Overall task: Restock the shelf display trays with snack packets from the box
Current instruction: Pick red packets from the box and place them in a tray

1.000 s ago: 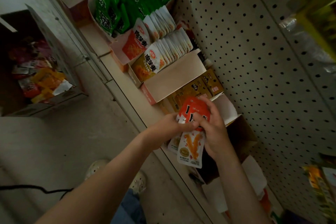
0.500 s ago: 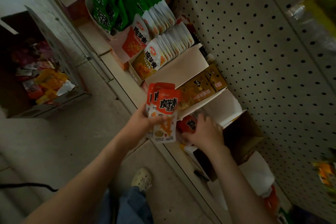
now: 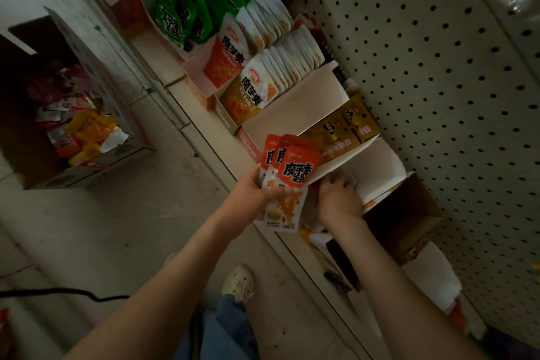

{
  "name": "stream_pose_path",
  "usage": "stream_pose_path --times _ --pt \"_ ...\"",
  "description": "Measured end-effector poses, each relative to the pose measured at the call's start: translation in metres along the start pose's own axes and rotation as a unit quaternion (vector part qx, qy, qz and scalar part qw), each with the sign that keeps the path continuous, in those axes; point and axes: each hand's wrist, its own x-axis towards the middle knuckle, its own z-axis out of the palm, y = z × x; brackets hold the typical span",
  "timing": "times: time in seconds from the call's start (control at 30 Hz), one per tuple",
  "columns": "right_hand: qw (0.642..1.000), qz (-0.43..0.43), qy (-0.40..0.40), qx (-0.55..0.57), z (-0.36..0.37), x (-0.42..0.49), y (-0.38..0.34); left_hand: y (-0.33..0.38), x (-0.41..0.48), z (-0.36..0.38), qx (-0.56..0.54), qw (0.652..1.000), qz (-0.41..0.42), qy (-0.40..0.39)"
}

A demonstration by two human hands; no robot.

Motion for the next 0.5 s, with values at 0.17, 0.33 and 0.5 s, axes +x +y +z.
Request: stream_pose_path --times 0.17,0.33,0.5 --pt "0.983 0.032 0.127 0.131 -0.035 -0.012 0.041 0.006 0.004 0.01 0.017 1.0 -0.016 -0.008" --pt "0.949 0.087 0.268 0.139 -0.051 -0.006 0.075 0.009 0.01 0.021 0.064 0.998 -0.028 0.002" --pt "0.946 0.057 0.302 0.101 -0.045 0.007 0.082 0.013 0.011 0.03 0.103 0.994 -0.007 -0.039"
